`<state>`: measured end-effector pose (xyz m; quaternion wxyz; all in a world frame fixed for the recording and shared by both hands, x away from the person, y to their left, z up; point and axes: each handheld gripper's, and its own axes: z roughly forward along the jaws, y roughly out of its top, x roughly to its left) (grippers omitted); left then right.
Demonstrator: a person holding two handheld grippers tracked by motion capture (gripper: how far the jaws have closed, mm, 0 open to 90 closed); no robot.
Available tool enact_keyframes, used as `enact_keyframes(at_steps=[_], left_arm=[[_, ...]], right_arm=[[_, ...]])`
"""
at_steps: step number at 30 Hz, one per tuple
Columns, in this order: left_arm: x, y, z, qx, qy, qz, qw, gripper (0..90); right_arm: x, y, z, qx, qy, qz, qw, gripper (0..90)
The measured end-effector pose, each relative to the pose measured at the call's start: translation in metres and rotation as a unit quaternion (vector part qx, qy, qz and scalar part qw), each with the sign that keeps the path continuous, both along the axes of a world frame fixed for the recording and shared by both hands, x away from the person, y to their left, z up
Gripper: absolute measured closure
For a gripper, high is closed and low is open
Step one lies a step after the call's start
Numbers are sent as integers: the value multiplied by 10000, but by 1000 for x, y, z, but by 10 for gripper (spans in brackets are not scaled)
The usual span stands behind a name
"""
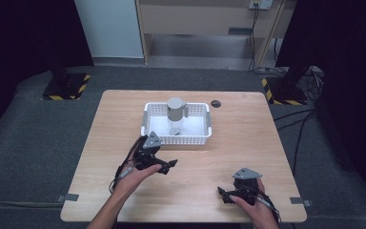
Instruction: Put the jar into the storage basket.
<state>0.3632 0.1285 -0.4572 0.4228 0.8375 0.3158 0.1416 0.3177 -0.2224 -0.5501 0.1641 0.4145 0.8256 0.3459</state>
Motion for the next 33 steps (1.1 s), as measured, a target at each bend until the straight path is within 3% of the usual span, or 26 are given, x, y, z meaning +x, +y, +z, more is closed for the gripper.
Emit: enact_keyframes(at_steps=[20, 33], left_arm=[[-22, 21, -32, -101, 279, 38, 9996, 10], [-44, 38, -42, -78, 332, 117, 9993, 10]], right_arm=[[0, 0, 0, 4, 7, -8, 10000, 3], [0, 0, 0, 5, 7, -10, 10000, 4]])
